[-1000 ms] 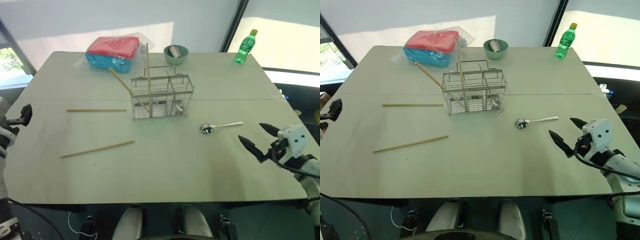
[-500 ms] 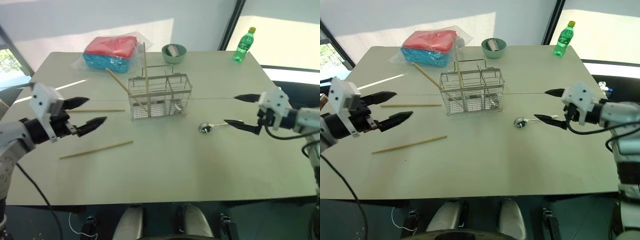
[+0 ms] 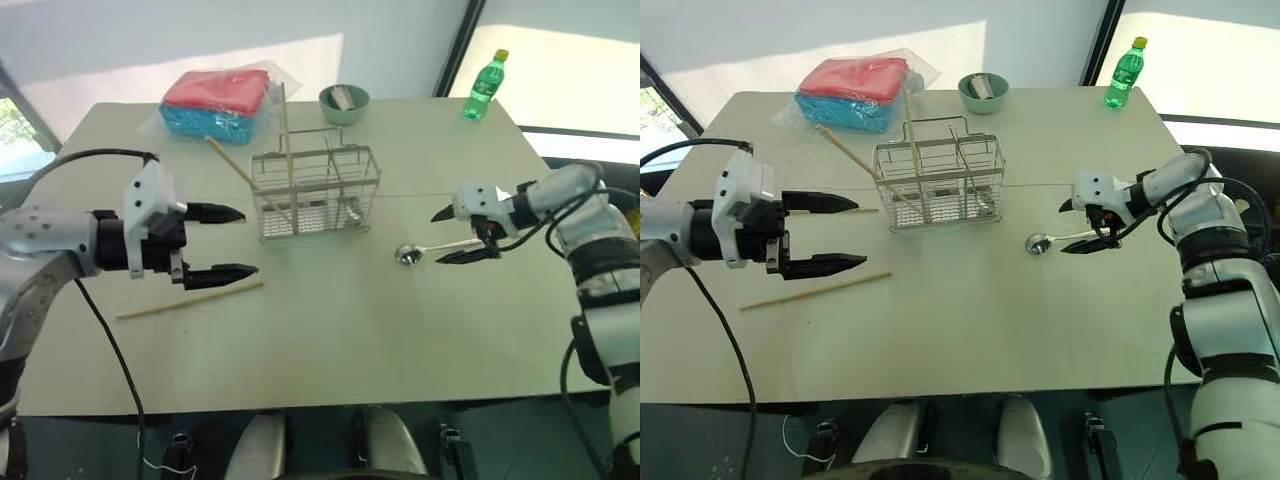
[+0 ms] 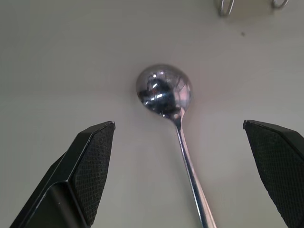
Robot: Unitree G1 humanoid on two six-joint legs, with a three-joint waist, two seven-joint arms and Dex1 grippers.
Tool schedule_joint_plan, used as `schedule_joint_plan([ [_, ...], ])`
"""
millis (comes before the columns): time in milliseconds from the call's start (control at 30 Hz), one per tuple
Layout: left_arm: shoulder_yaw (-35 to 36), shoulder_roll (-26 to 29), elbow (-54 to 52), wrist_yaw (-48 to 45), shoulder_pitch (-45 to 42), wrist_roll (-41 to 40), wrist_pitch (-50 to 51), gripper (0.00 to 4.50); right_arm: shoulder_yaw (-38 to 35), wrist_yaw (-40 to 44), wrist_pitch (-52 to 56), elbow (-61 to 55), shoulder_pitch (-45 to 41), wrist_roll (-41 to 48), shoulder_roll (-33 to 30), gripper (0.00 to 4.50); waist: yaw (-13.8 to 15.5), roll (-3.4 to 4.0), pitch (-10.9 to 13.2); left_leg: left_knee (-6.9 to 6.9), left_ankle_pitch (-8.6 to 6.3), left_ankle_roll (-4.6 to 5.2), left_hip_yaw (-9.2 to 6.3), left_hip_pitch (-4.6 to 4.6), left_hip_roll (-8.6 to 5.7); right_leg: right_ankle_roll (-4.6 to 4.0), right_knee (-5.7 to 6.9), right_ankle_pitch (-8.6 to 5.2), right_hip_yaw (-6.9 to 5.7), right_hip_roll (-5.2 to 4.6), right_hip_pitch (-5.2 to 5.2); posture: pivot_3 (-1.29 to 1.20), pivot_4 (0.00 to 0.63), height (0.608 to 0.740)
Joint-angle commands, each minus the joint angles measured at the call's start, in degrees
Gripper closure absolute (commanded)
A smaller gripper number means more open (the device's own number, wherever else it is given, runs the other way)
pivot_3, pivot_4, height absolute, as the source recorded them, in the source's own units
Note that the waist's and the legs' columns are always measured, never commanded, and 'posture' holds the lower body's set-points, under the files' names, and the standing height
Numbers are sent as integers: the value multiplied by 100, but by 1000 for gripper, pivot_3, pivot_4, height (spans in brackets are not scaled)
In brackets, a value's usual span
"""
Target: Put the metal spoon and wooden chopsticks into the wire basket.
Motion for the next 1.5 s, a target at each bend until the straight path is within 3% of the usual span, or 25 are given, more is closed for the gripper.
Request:
schedule_joint_plan([
  [33, 81, 70, -198, 10, -63, -52, 44, 73, 52, -106, -42, 537, -454, -285, 174, 0, -17, -1, 2, 0, 0, -1, -1, 0, 0, 2, 0, 1, 0, 1, 0, 0, 150, 667],
  [333, 224, 84, -535, 72, 84, -242, 281, 73, 177, -677, 154, 1263, -800, -853, 721, 0, -6, -2, 4, 0, 7, -12, -5, 3, 1, 5, 6, 3, 2, 4, -1, 0, 150, 667],
  [567, 319, 120, -598, 165, -45, -393, 450, 73, 359, -1033, -94, 1441, -742, -1293, 763, 0, -11, 0, 5, 1, 8, -14, -8, 3, -3, 5, 7, 4, 2, 4, 2, 0, 150, 667],
  [667, 362, 108, -612, 235, -97, -467, 520, 0, 276, -1127, -104, 1479, -736, -1285, 808, 838, -18, -3, 3, 1, 8, -14, -8, 8, -2, 5, 7, 4, 2, 5, 7, 0, 150, 667],
  [900, 333, 95, -611, 336, -211, -527, 561, 0, 181, -1059, -141, 1486, -720, -1227, 846, 4409, -23, -3, 3, 3, 10, -17, -8, 11, -2, 5, 11, 4, 3, 6, 8, 0, 150, 667],
  [1133, 236, 68, -438, 322, -375, -471, 503, 0, 30, -1029, -330, 1377, -710, -1119, 786, 4472, -21, -6, 4, 2, 11, -18, -8, 16, -1, 6, 14, 4, 4, 9, 11, 0, 150, 667],
  [1300, 160, 13, -251, 316, -547, -368, 394, 0, -551, -604, -442, 993, -862, -461, 653, 4472, -22, -4, 5, 2, 11, -19, -8, 16, -1, 6, 15, 5, 4, 9, 11, 0, 150, 667],
  [1367, 192, 11, -124, 326, -625, -317, 353, 0, -1022, -147, -155, 319, -816, 206, 571, 4472, -22, 0, 11, 2, 12, -19, -8, 16, -1, 7, 14, 5, 3, 9, 11, 0, 150, 667],
  [1500, 362, 14, 140, 354, -709, -268, 280, 0, -1845, 532, 1681, -2476, 23, 1669, 88, 4472, 38, 4, 14, 1, 12, -20, -16, 13, 1, 9, 16, 6, 1, 8, 11, 0, 150, 667],
])
